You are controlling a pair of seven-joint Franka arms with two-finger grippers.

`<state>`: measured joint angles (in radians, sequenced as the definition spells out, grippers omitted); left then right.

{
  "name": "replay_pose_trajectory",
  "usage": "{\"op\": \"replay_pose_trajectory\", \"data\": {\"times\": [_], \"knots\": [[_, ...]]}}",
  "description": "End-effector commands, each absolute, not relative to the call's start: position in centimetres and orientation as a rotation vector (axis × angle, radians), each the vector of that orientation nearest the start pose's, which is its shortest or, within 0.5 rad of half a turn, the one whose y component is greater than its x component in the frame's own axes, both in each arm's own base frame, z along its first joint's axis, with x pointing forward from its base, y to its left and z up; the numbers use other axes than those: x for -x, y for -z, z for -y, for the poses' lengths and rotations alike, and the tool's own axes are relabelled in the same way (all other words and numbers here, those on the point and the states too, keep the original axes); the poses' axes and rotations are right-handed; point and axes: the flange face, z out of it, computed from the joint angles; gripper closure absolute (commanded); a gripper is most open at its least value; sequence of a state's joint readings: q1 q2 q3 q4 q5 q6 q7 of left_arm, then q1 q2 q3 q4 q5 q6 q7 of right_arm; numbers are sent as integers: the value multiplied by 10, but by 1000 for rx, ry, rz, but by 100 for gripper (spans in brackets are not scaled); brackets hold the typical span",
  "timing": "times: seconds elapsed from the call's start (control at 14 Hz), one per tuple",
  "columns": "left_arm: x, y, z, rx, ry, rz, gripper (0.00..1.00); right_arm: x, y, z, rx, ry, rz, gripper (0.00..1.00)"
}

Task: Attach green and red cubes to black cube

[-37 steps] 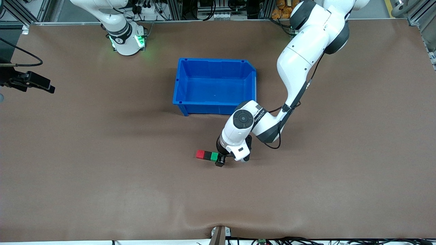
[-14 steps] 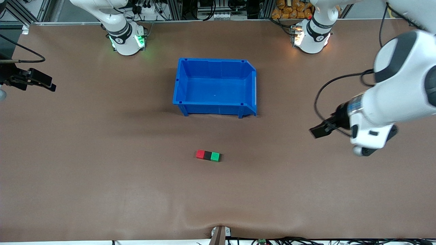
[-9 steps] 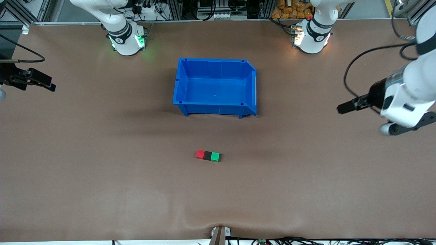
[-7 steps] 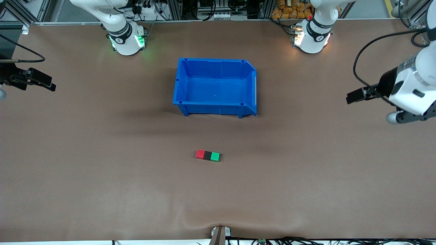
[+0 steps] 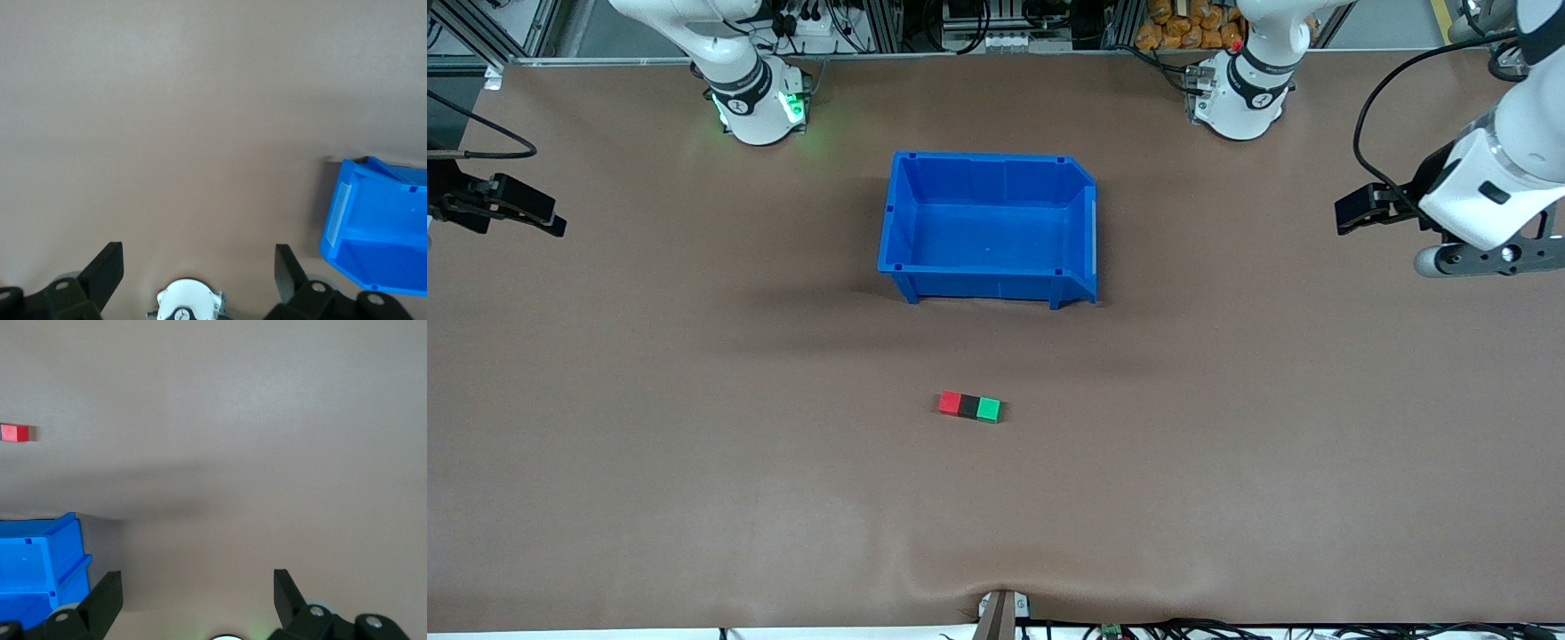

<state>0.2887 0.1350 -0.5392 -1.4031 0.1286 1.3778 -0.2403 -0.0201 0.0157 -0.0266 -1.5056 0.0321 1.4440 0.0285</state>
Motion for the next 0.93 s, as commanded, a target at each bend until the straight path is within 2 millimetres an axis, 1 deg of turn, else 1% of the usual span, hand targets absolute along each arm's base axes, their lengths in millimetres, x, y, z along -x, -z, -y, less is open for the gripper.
{"op": "replay_pose_trajectory", "data": {"times": [0.0,0.07,0.14,0.29,0.5,0.71,0.86], "knots": [[-542,-607,109,3022,-115,-56,0,-544,-641,23,3107,-121,-124,0],[-543,-603,108,3022,-107,-70,0,-544,-641,22,3108,-121,-122,0],[-546,-602,103,3025,-104,-64,0,-544,-641,22,3108,-121,-119,0],[-548,-604,101,3030,-97,-61,0,-544,-641,22,3111,-124,-120,0],[-551,-614,100,3036,-64,-66,0,-542,-643,27,3113,-129,-132,0],[-559,-626,98,3046,-19,-57,0,-539,-641,27,3114,-167,-135,0],[-559,-628,98,3047,-12,-61,0,-539,-641,26,3112,-167,-134,0]]}}
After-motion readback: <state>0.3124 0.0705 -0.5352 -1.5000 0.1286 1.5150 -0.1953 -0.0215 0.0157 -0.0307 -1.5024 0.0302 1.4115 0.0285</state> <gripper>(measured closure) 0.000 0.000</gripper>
